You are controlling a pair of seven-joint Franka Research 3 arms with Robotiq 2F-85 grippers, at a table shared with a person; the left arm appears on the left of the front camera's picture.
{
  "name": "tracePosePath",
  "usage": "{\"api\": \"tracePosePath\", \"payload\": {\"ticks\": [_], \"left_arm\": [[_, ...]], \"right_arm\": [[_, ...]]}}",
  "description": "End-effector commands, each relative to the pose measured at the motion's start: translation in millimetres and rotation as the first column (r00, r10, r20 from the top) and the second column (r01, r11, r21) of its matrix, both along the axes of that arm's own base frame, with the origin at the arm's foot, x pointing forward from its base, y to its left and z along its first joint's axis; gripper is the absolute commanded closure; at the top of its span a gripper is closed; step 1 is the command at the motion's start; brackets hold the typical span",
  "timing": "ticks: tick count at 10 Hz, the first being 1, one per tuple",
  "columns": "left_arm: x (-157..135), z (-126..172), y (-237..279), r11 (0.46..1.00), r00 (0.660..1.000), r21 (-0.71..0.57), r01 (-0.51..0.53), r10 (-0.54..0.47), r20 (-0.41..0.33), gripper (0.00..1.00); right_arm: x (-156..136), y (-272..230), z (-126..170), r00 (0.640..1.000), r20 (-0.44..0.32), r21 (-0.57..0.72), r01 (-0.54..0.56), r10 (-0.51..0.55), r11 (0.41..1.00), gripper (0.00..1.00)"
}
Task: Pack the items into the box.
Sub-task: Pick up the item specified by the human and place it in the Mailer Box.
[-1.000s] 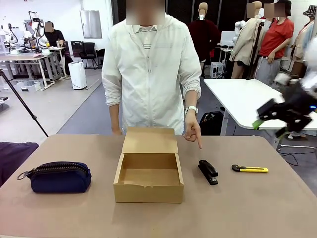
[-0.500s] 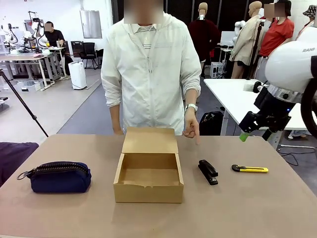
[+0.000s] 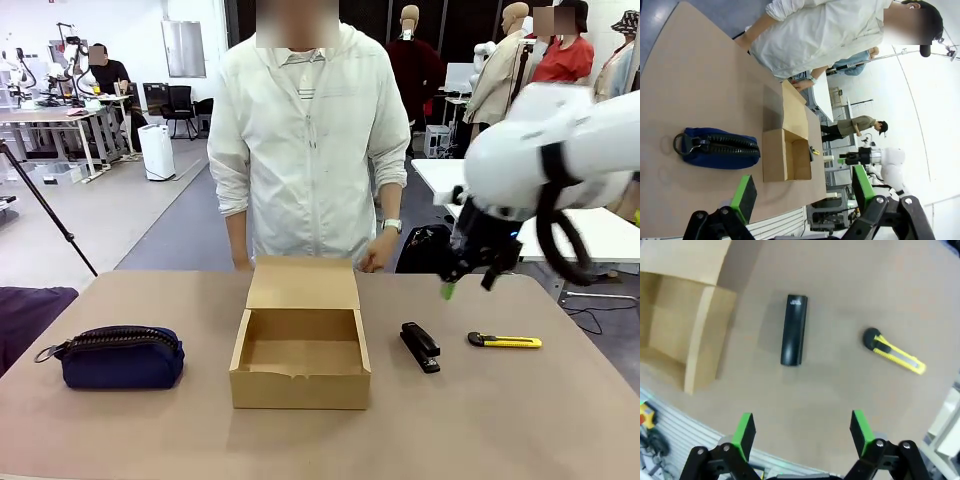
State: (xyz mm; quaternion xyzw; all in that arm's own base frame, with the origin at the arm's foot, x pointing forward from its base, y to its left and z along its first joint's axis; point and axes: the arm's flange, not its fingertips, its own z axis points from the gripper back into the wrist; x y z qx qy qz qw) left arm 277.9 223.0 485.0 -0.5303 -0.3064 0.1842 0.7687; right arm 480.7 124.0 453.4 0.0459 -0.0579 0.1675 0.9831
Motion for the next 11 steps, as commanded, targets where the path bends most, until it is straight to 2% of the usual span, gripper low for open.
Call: {"api": "tracePosePath", "payload": {"ticks": [1,3,5,6,7,10,11], "left_arm": [[0,0,1,1.0,1.0,-0.005,0.004,-0.003,0.031,0.0],[0,0,1,1.0,1.0,-0.005,0.004,-0.003,0.031,0.0],[0,0,1,1.0,1.0,-0.005,0.004,-0.003,0.031,0.0],[0,0,1,1.0,1.0,-0.005,0.004,-0.003,0.031,0.0],[0,0,1,1.0,1.0,-0.005,0.004,-0.003,0.031,0.0],[0,0,1,1.0,1.0,-0.005,0.004,-0.003,0.031,0.0],[0,0,1,1.0,1.0,-0.005,0.004,-0.003,0.031,0.0]], "right_arm": [[36,11,-31,0.999,-0.03,-0.034,0.028,-0.029,0.999,0.0],[51,27,-69,0.998,-0.023,-0.035,0.05,-0.051,0.998,0.0],[58,31,-78,0.996,0.025,0.005,0.082,-0.082,0.997,0.0],[57,23,-73,0.992,-0.003,-0.03,0.129,-0.129,0.991,0.0],[56,23,-87,0.999,-0.025,0.008,0.039,-0.039,0.999,0.0],[58,22,-86,0.998,-0.021,0.01,0.065,-0.065,0.998,0.0],[67,34,-102,0.996,-0.077,-0.013,0.053,-0.054,0.999,0.0]]}}
